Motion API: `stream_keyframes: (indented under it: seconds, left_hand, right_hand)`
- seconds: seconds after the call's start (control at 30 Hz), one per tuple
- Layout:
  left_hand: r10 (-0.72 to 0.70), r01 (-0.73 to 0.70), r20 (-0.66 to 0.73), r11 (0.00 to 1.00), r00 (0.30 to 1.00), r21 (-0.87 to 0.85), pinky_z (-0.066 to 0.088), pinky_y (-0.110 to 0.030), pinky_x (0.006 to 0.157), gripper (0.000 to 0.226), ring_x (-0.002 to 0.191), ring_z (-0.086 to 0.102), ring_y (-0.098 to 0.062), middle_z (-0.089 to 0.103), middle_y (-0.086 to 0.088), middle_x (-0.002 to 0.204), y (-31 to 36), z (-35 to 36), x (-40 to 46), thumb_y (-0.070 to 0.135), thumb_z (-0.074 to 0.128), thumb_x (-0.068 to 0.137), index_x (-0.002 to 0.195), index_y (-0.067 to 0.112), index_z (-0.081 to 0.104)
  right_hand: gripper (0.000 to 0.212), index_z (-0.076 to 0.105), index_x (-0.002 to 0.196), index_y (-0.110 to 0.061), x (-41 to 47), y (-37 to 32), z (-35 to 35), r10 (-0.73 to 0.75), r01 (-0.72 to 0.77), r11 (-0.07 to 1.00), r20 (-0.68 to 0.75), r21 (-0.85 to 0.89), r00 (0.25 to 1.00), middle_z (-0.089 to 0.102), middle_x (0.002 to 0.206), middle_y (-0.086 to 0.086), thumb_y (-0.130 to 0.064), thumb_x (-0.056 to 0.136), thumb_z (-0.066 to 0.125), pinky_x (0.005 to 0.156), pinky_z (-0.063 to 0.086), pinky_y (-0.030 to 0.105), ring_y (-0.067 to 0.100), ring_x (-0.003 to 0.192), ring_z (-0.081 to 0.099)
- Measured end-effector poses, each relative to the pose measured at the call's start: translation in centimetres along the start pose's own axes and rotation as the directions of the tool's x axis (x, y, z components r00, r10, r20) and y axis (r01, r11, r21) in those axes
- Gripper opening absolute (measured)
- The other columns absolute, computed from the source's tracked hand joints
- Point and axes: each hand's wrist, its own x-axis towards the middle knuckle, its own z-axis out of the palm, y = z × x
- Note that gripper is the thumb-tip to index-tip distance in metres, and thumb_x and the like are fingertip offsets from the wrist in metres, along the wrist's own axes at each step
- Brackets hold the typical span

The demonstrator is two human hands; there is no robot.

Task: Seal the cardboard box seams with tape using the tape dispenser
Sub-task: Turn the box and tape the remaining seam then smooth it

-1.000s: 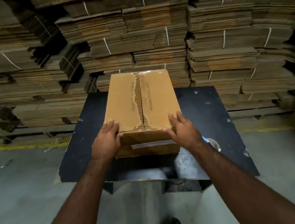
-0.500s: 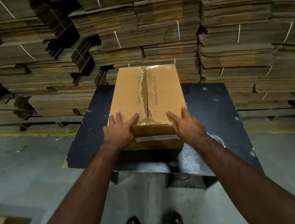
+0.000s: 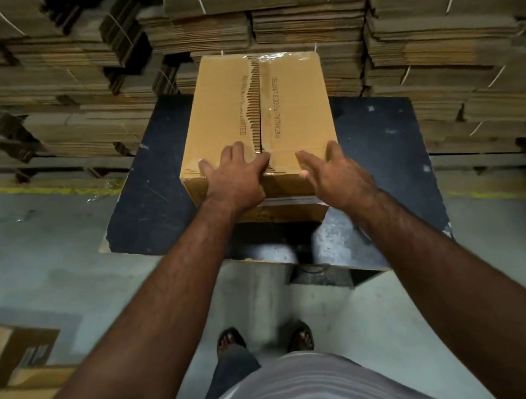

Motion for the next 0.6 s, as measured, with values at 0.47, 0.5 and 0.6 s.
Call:
stream_keyframes:
  seconds: [0.47, 0.5, 0.6]
  left_hand:
    - [-0.037, 0.033, 0.036, 0.995, 0.999, 0.094, 0.032, -0.073, 0.097, 0.088, 0.133, 0.025, -0.031, 0.020, -0.010, 0.147, 0.3, -0.8, 1.0, 0.046, 0.065, 0.080, 0.151, 0.040, 0.013]
    - [-0.035, 0.032, 0.031, 0.995, 0.999, 0.090, 0.032, -0.072, 0.097, 0.088, 0.133, 0.025, -0.031, 0.020, -0.010, 0.148, 0.2, -0.7, 1.0, 0.046, 0.064, 0.080, 0.152, 0.039, 0.012]
    - [0.003, -0.002, -0.014, 0.998, 1.000, 0.062, 0.033, -0.071, 0.099, 0.085, 0.134, 0.027, -0.030, 0.024, -0.010, 0.148, -0.1, -0.3, 0.7, 0.047, 0.061, 0.082, 0.151, 0.039, 0.013]
  right_hand:
    - [0.050, 0.033, 0.146, -0.043, -0.6, 1.0, 0.4, 0.036, -0.019, 0.977, -0.078, 0.212, 0.996, 0.025, 0.154, 0.008, -0.057, 0.098, 0.040, 0.094, 0.049, 0.048, 0.035, 0.125, 0.048]
    - [0.050, 0.040, 0.144, -0.039, -0.8, 1.8, 0.8, 0.083, -0.026, 0.941, -0.156, 0.338, 0.984, 0.033, 0.150, 0.006, -0.056, 0.098, 0.044, 0.093, 0.049, 0.044, 0.030, 0.123, 0.051]
    - [0.052, 0.053, 0.133, -0.022, -1.9, 4.7, 2.8, 0.348, -0.157, 0.814, -0.254, 0.559, 0.903, 0.053, 0.130, 0.006, -0.059, 0.096, 0.048, 0.084, 0.047, 0.036, 0.025, 0.109, 0.058]
